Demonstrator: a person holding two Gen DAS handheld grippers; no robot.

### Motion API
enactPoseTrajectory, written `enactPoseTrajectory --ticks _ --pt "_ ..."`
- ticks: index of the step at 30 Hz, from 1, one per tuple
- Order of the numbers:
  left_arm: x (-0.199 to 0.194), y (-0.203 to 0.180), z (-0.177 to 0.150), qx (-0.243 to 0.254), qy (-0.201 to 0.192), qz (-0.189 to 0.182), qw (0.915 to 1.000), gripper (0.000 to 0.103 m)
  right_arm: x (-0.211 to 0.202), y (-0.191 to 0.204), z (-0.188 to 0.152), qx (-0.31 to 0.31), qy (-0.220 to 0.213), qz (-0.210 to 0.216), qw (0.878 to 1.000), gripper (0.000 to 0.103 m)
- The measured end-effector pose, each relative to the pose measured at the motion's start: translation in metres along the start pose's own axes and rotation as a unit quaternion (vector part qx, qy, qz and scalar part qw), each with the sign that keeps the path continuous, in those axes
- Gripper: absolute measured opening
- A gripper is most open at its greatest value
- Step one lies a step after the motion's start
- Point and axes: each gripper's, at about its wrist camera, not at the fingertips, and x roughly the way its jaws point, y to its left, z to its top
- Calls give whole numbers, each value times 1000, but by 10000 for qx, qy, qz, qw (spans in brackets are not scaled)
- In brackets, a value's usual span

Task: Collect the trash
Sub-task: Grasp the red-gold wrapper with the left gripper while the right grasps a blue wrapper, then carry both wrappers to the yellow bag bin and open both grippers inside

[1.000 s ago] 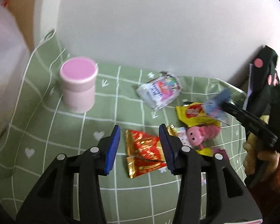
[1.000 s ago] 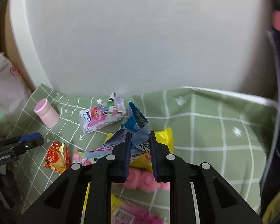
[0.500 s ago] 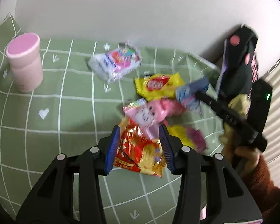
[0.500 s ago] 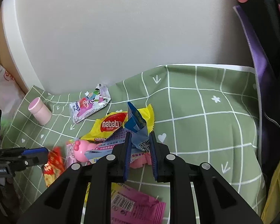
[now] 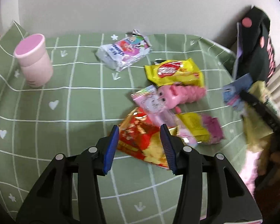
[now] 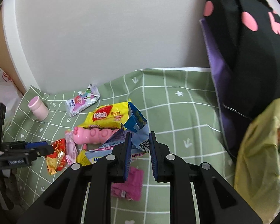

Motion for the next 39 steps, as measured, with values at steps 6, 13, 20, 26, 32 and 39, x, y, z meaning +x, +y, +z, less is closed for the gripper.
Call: enactPoseTrajectory --ticks 6,13,20,26,32,39 --pt "-5 12 5 -105 -211 -211 9995 6 -16 -6 -2 153 -89 -111 9998 18" --pt "-37 -21 41 393 -953 -730 9920 5 -51 -14 -2 199 -366 -328 9986 18" --pt "-71 -104 68 1462 -1534 -911 9730 5 -90 -40 11 424 -753 -597 9945 18" --pt "-81 -171 82 2046 -1618 -1142 9586 5 -132 -71 23 533 -1135 -877 9882 18" --pt "-88 -230 87 2574 -1680 -1443 9406 5 -179 -107 25 632 -1614 -1232 9771 18" --pt "-84 -280 104 2587 -1500 -2313 9258 5 -232 -161 14 842 -1965 -1890 9584 18"
